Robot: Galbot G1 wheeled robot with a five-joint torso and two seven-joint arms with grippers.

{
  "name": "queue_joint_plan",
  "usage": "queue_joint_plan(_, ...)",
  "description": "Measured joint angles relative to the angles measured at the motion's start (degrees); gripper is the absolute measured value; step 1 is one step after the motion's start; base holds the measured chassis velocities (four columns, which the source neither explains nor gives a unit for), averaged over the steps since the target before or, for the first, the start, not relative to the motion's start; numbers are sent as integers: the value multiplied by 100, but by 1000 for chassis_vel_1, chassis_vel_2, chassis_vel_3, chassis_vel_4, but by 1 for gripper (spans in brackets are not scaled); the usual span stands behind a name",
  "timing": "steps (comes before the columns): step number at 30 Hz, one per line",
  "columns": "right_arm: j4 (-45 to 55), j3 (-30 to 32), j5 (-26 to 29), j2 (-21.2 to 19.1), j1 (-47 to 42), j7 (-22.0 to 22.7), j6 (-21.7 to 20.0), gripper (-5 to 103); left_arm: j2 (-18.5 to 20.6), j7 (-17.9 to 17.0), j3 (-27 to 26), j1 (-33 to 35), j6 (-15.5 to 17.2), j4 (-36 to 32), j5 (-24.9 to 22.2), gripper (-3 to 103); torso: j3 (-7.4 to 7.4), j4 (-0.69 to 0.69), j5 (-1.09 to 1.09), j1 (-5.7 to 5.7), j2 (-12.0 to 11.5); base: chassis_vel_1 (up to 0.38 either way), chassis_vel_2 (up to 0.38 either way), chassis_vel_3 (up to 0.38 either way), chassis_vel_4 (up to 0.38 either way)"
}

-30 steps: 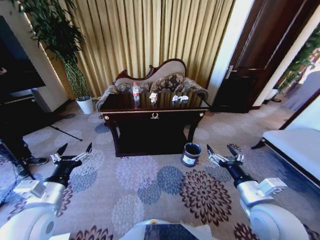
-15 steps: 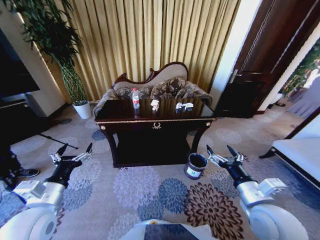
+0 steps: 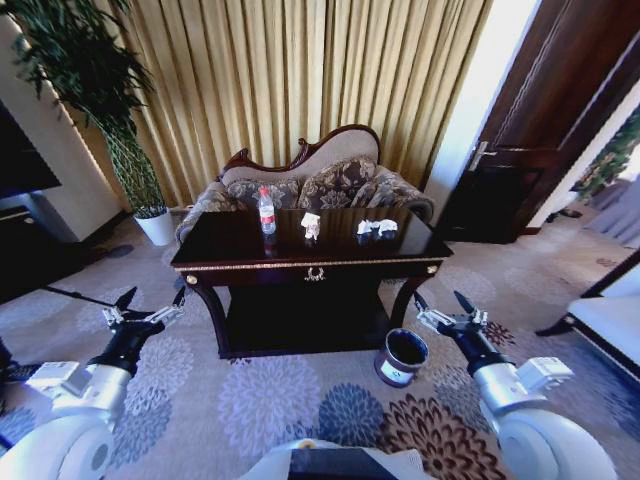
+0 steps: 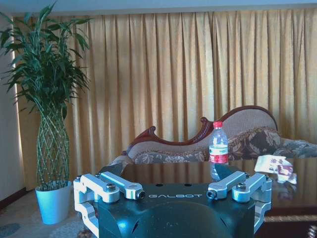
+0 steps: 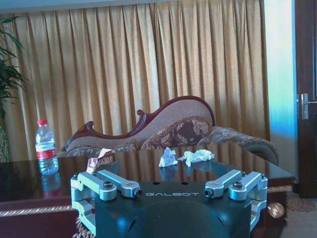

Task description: Move to the front of the table and place the trash on the table into the trash bin.

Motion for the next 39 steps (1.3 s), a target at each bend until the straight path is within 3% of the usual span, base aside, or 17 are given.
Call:
queue_joint_plan(16, 0, -25, -25, 5, 10, -9, 7, 100, -17, 11, 9, 5, -7, 4, -2, 100, 0, -1, 0, 0, -1, -240, 236, 249, -237)
queue_joint_plan(20, -34, -104, 18, -23, 51, -27, 213, 100, -8, 11, 2, 6, -20, 17, -60, 100, 1, -2, -2, 2, -1, -215, 208, 203, -202)
queue_joint_plan(27, -183, -94, 19, -204, 168, 59, 98, 100, 19, 12, -20, 18, -22, 7, -123, 100, 3, -2, -3, 7, -3, -74, 66, 76, -68)
queue_joint_plan(32, -433, -135, 248, -558, 498, 300, -189, 100, 81, 11, -207, 107, -114, 1, -231, 100, -3, -1, -1, -7, 4, 5, -33, -12, 33)
queue_joint_plan(36, -992, -205, 833, -1225, 1127, 595, -603, 100, 204, -13, -395, 217, -324, -1, -303, 100, 0, -1, -1, -4, 2, 10, -22, -12, 9)
queue_joint_plan(39, -1346, -228, 1068, -1503, 1460, 702, -722, 100, 244, -28, -482, 270, -416, -1, -424, 100, 1, 0, 0, 0, 0, 0, 0, 0, 0)
